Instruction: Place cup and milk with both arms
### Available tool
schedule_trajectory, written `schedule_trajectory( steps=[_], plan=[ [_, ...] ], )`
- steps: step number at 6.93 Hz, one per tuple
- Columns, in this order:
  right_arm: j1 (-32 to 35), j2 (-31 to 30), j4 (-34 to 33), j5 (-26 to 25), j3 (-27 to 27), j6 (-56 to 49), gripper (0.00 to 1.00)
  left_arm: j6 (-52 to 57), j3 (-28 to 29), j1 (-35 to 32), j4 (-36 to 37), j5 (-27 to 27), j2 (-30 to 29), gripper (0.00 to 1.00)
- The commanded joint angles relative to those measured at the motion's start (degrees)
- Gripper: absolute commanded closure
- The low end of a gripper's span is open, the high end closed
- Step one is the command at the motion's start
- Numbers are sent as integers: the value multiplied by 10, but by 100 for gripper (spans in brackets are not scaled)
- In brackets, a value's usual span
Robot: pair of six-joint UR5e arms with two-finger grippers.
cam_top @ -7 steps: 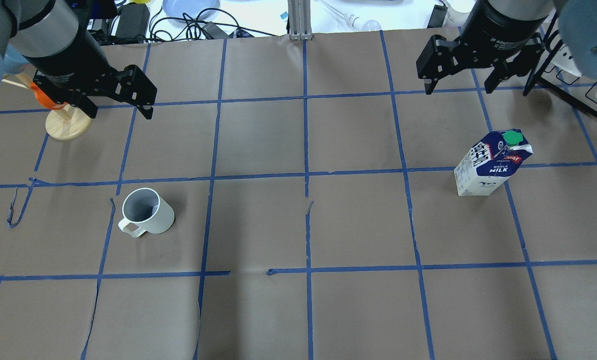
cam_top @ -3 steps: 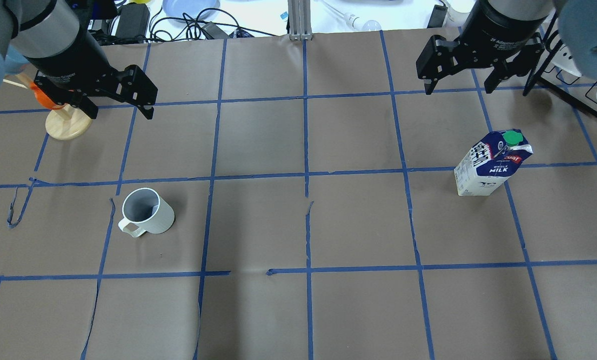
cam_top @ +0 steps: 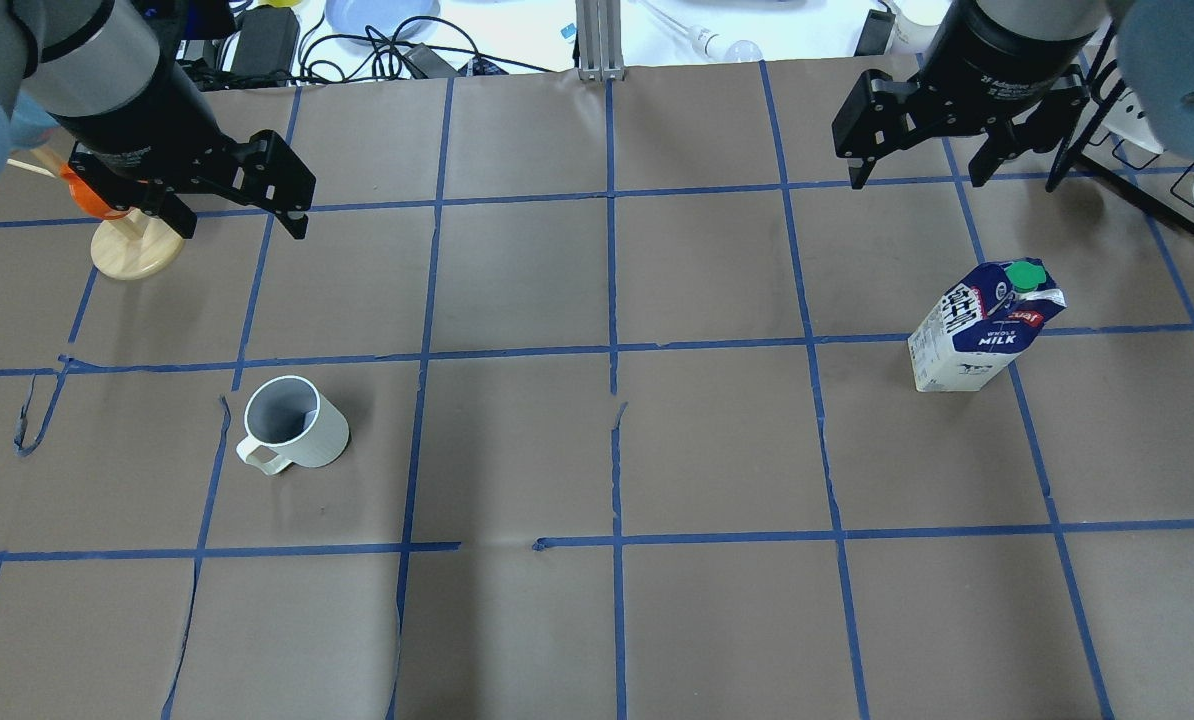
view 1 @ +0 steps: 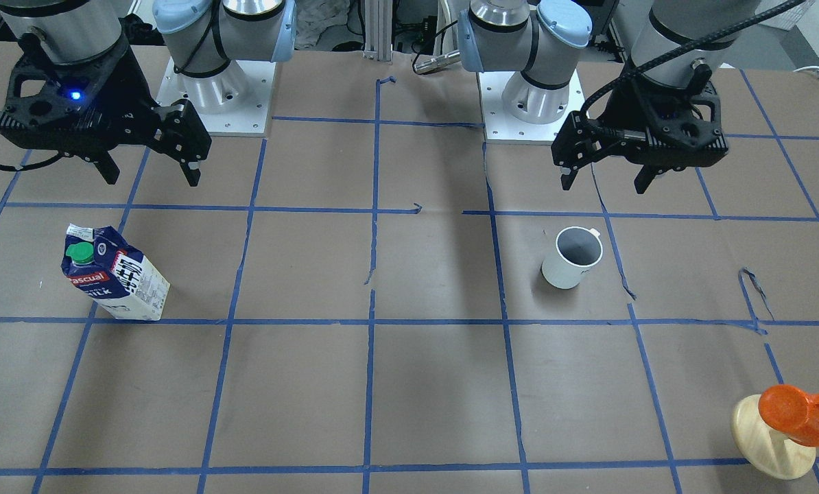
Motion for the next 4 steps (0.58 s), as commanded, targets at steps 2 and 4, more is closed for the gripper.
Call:
schedule_trajectory(
  steps=[2,4],
  plan=[
    [0,0,0,0,1,0,0,-2,-9,-1,1,0,0,0],
    [0,0,0,0,0,0,0,-15,-7,-4,2,-1,-2,0]
  ],
)
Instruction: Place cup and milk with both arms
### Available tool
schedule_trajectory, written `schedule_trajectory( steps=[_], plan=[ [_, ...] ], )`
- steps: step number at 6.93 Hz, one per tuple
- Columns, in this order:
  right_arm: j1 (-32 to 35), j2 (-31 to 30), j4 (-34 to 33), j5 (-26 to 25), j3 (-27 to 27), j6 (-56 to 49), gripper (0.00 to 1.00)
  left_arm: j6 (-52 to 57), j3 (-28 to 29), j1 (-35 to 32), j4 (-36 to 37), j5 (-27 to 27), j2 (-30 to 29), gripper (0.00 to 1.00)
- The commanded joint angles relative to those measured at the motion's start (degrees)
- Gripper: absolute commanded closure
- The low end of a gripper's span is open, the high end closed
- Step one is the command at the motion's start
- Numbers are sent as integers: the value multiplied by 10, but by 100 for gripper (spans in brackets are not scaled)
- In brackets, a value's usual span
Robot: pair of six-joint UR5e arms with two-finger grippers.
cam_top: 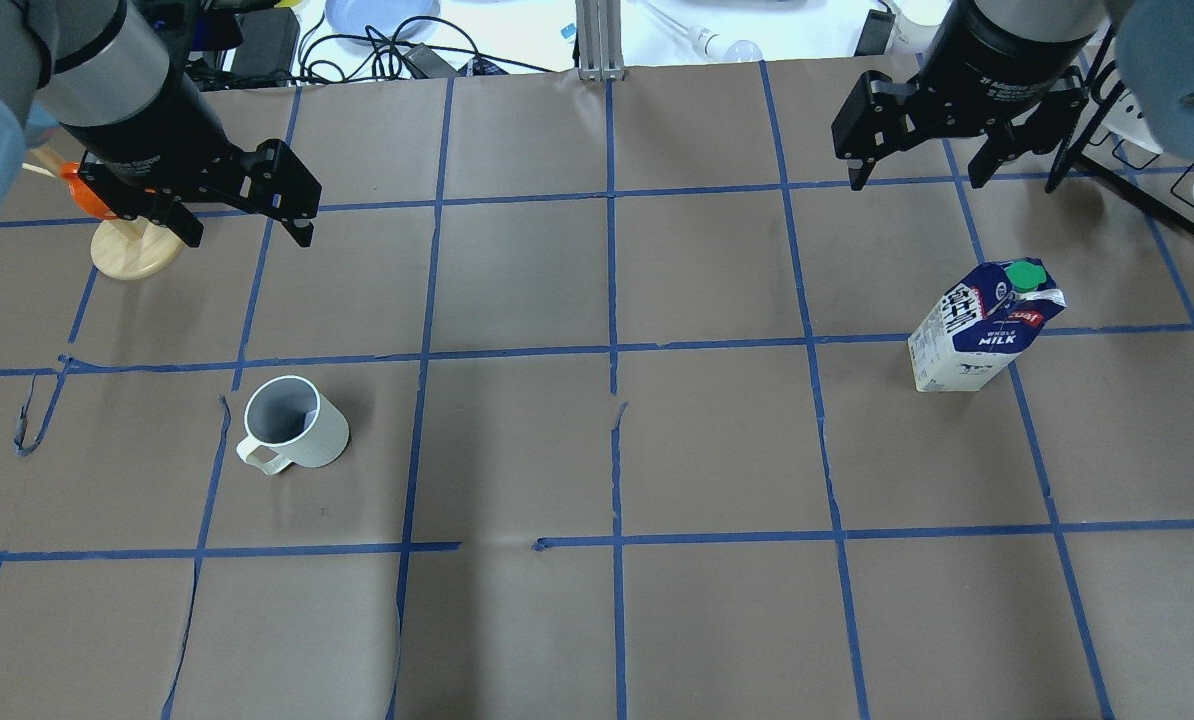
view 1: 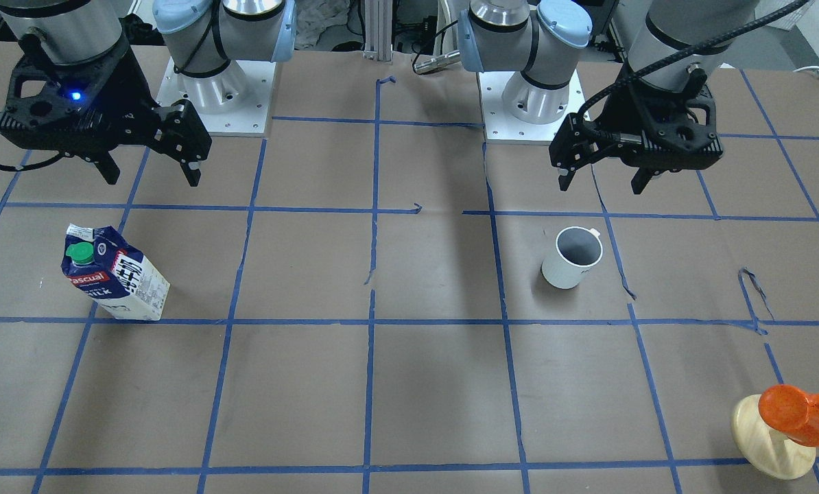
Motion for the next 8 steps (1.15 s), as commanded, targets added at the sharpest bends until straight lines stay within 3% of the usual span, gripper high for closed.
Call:
schedule_trajectory(
  steps=[1,5,6,8],
  plan=[
    [0,0,0,0,-1,0,0,-6,0,-6,1,0,-3,0],
    [0,0,0,0,0,0,0,66,-27,56,18,4,-27,0],
    [0,0,0,0,-1,0,0,102,-66,93,94,4,-35,0],
    [-1,0,0,0,0,0,0,178,-160,144,135,3,-38,0]
  ],
)
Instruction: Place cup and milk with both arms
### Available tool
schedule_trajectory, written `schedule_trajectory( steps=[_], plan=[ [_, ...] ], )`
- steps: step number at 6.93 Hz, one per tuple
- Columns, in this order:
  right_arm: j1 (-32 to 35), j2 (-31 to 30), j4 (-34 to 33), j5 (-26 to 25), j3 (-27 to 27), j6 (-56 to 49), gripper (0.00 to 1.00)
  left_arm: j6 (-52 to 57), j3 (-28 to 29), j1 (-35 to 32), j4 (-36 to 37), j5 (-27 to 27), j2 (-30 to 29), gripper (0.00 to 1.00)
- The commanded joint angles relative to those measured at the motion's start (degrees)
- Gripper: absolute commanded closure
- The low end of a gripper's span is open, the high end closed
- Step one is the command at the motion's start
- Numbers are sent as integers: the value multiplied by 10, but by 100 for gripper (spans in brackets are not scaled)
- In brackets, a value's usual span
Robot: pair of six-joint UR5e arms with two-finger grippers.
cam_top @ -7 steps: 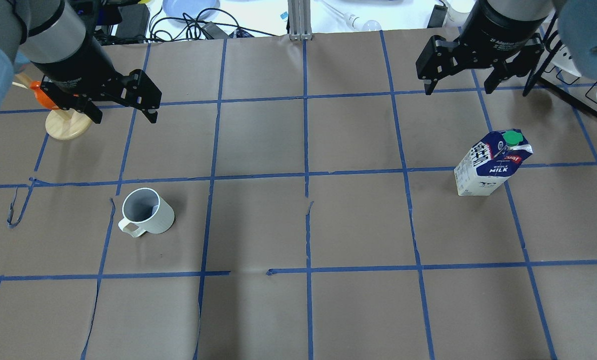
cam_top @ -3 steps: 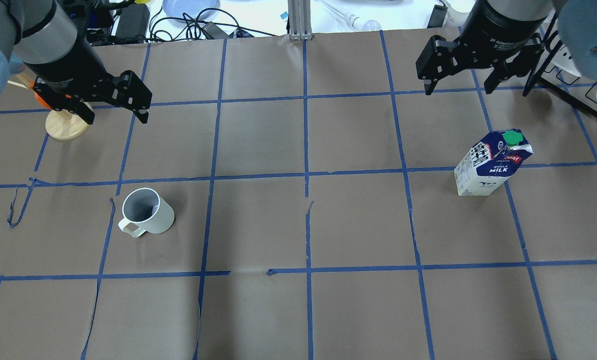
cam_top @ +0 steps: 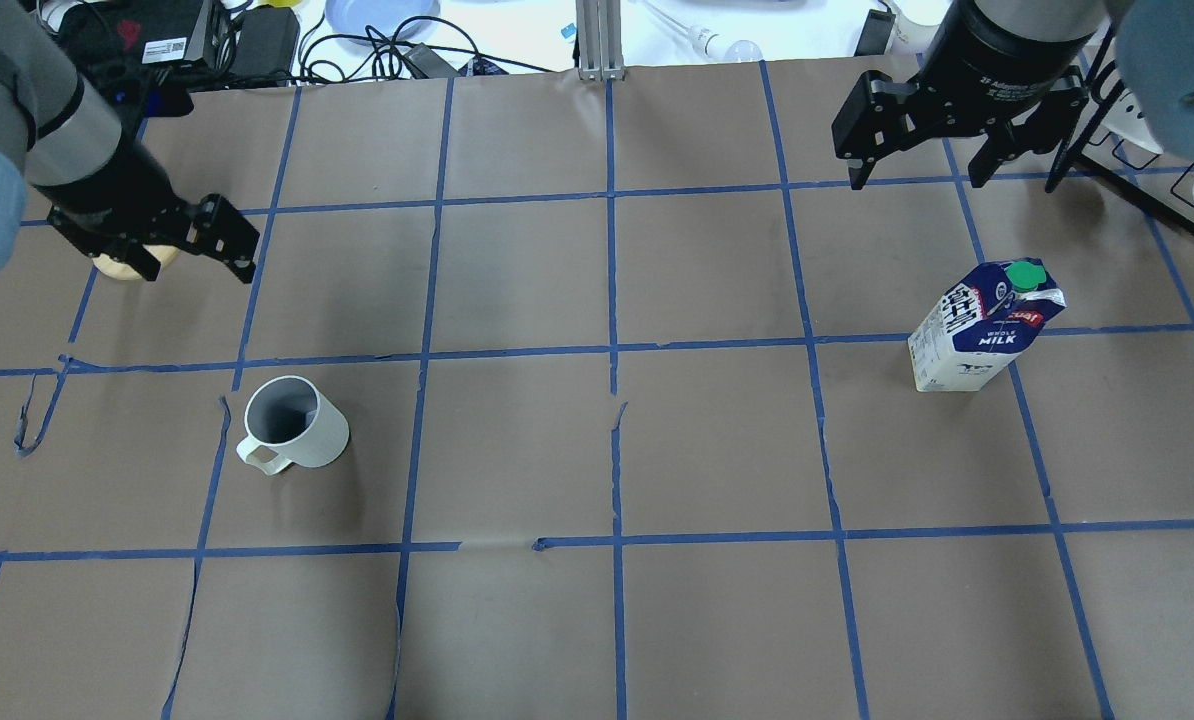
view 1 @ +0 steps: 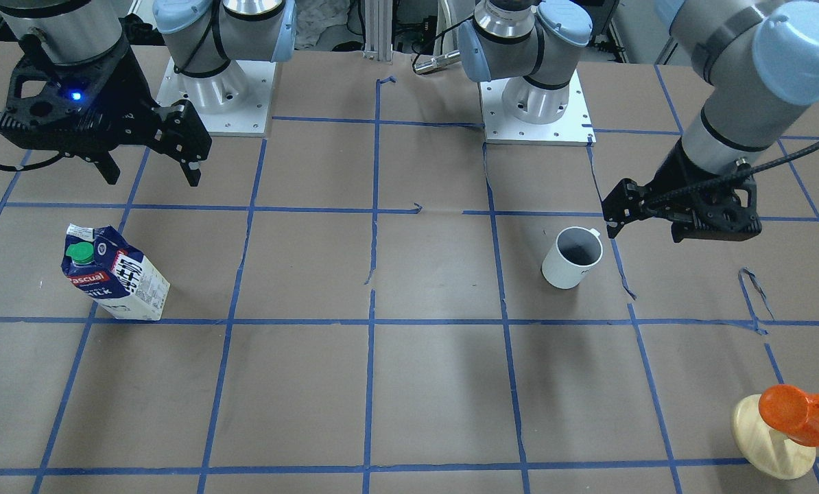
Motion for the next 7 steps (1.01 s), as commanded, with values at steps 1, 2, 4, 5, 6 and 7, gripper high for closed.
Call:
schedule_trajectory(
  steps=[1,2,4,5,6,7],
  plan=[
    [0,0,0,0,0,0,0,40,-124,35,108,1,-3,0],
    [-1,0,0,0,0,0,0,41,-165,38,169,1,-6,0],
    [0,0,0,0,0,0,0,41,-189,38,178,1,-11,3],
    [0,0,-1,0,0,0,0,40,-188,37,180,-1,-19,18],
    [-1,0,0,1,0,-1,0,41,-189,38,180,0,-28,42],
    [-1,0,1,0,0,-2,0,37,-188,38,181,0,-35,78]
  ],
)
